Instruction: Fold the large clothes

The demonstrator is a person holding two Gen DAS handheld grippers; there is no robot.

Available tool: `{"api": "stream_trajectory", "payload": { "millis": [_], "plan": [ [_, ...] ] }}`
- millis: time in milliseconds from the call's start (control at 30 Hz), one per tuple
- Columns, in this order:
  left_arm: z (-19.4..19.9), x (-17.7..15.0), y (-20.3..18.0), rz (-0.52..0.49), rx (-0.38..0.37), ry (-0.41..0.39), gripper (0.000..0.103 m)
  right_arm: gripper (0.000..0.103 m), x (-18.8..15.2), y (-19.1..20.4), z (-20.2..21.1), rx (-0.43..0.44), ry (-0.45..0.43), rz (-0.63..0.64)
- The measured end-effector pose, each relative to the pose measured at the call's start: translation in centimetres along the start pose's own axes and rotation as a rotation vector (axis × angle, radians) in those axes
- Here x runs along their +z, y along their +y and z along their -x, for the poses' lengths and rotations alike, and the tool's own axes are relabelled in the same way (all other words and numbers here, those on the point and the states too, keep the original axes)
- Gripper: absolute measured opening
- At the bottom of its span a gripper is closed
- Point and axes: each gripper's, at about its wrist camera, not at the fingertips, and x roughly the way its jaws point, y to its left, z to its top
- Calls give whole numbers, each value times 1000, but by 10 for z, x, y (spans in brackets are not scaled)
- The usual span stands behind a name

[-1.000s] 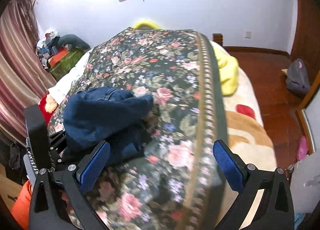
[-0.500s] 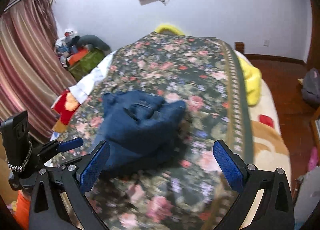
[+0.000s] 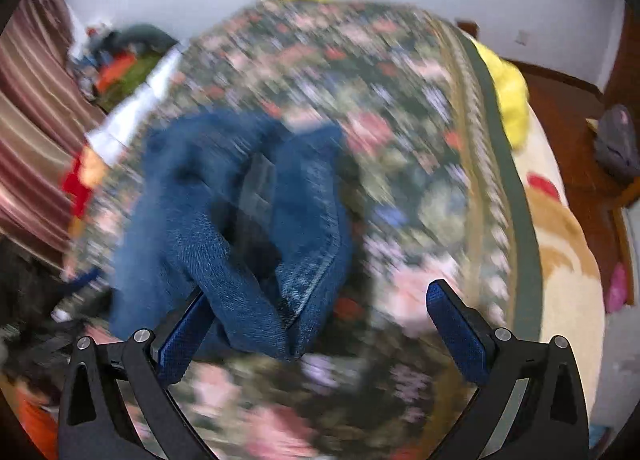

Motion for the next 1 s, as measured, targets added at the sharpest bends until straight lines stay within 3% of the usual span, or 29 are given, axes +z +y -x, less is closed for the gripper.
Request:
{"api": "stream_trajectory", "payload": {
  "millis": [100, 233, 433, 567, 733, 867, 1000],
  "plan": [
    [-3, -8, 3, 21, -10, 7, 87, 103, -13, -2, -17, -97, 71, 43],
    [6, -6, 8, 16, -3, 17, 86, 102, -19, 11, 0, -160, 42, 189],
    [37, -2, 23, -13, 80, -46, 86, 103, -1, 22, 69, -54, -106, 206],
    [44, 5, 46, 41, 110, -64, 86, 103, 22, 38, 87, 35, -154, 187],
    [34, 9, 72, 171, 50, -23, 86, 103, 47, 65, 50, 39, -75, 217],
    [20, 8, 77, 238, -21, 18, 86, 103, 57, 55, 0, 27, 31, 161],
    [3, 11, 72, 241, -94, 63, 86, 103, 64, 26, -23, 173, 104, 41]
  ]
}}
